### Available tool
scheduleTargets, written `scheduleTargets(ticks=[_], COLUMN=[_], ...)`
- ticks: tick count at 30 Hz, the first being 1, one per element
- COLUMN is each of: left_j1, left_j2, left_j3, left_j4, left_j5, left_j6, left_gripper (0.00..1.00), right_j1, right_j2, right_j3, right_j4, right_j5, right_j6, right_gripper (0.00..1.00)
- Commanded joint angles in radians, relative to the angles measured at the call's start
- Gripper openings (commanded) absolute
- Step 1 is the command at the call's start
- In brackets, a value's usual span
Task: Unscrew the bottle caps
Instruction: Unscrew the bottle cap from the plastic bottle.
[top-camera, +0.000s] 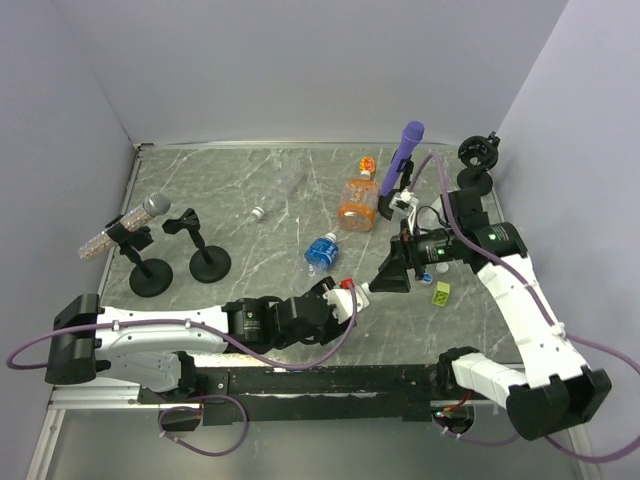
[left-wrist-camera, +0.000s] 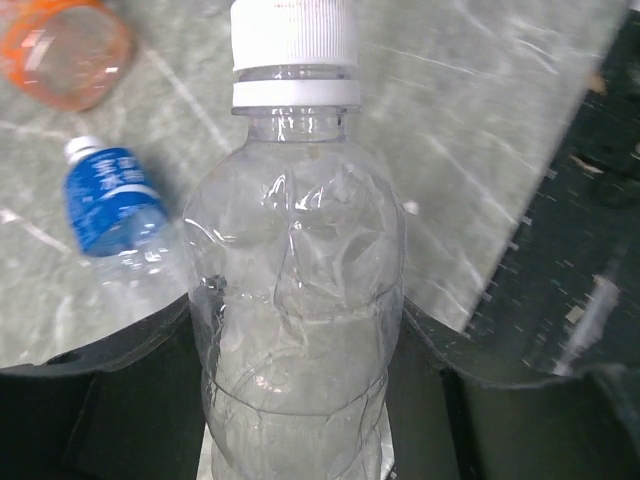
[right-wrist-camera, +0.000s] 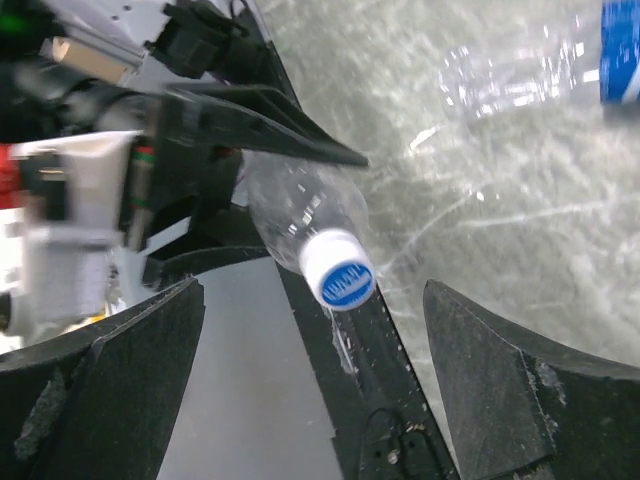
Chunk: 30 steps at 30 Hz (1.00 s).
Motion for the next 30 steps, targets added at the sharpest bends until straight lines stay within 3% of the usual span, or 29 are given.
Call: scheduleTargets(ticks=[1, 14, 19, 23, 27, 30], left_j1=[-0.008, -0.02, -0.022, -0.022, -0.016, 0.026], left_j2=[-0.002, 0.021, 0.032, 0.019, -0.013, -0.069], left_j3=[0.027, 0.033, 0.038, 0.029, 0.001, -0.033], left_j4=[0.085, 0.135, 0.141, 0.155, 0.174, 0.189], left_j5=[-0.126, -0.111, -0.101, -0.095, -0.054, 0.088], left_j6=[-0.002, -0.002, -0.003, -0.008, -0.011, -0.028], left_gripper=[0.18, 0.18, 0.18, 0.18, 0.18, 0.18], right_j1=[-0.005, 0.01, 0.013, 0.016, 0.023, 0.035], right_j2=[0.049, 0.132, 0.126, 0.128, 0.129, 0.132], right_j3=[-0.014, -0.007, -0.015, -0.007, 0.023, 0.072], right_j4=[-0.023, -0.02, -0.025, -0.052, -0.103, -0.206], right_j5=[0.034, -0.09, -0.125, -0.142, -0.154, -0.189], right_j6=[0.061, 0.048, 0.032, -0.003, -0.092, -0.286], right_gripper=[0.94, 0.65, 0.38, 0.29, 0.24, 0.22])
